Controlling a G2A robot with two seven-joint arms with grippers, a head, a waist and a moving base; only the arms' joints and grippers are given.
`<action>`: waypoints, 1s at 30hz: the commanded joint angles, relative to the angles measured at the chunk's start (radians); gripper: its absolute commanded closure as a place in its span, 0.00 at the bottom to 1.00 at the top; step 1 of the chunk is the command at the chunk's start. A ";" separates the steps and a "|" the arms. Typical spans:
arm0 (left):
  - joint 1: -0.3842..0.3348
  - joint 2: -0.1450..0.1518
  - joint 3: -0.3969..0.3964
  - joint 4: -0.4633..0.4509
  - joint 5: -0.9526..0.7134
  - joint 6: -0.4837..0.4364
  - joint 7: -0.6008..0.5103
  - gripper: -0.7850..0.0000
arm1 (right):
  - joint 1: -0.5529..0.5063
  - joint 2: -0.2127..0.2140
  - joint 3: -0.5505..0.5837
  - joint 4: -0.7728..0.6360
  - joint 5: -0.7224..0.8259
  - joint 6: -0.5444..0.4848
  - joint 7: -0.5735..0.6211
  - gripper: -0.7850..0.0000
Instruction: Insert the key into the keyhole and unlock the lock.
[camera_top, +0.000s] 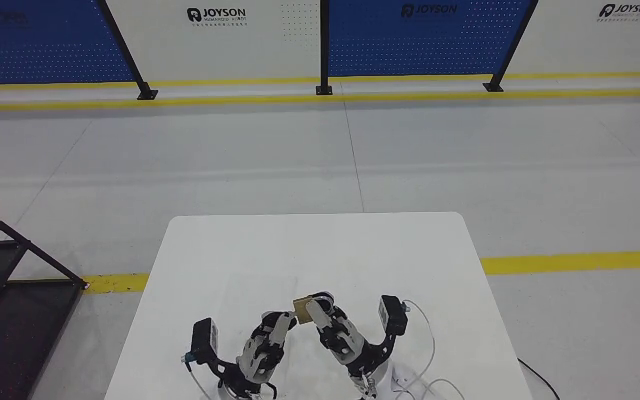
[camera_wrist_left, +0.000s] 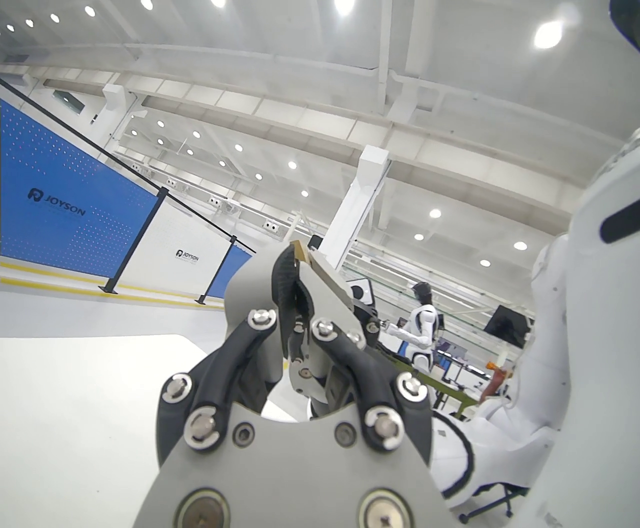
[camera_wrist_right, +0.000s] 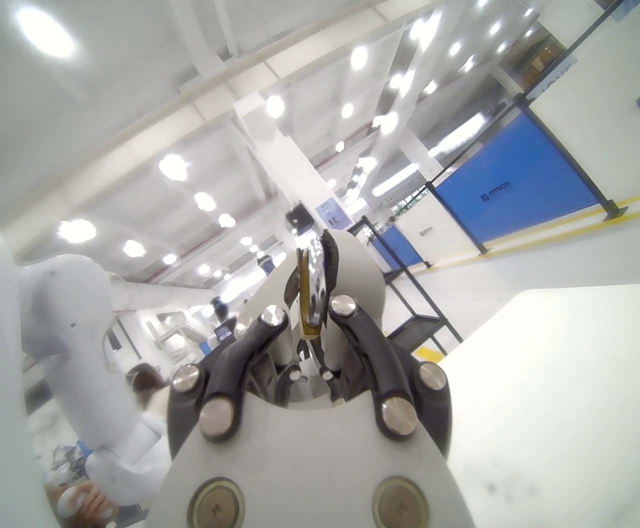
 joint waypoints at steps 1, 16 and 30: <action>-0.004 0.000 0.003 0.009 0.063 0.024 0.046 1.00 | -0.004 0.002 0.003 -0.003 0.007 -0.007 0.008 1.00; -0.054 0.004 0.049 0.098 0.369 0.282 0.350 1.00 | -0.026 0.015 0.024 -0.036 0.068 0.027 0.107 1.00; -0.084 0.013 0.051 0.136 0.445 0.473 0.390 1.00 | -0.037 0.021 0.029 -0.055 0.095 0.066 0.160 1.00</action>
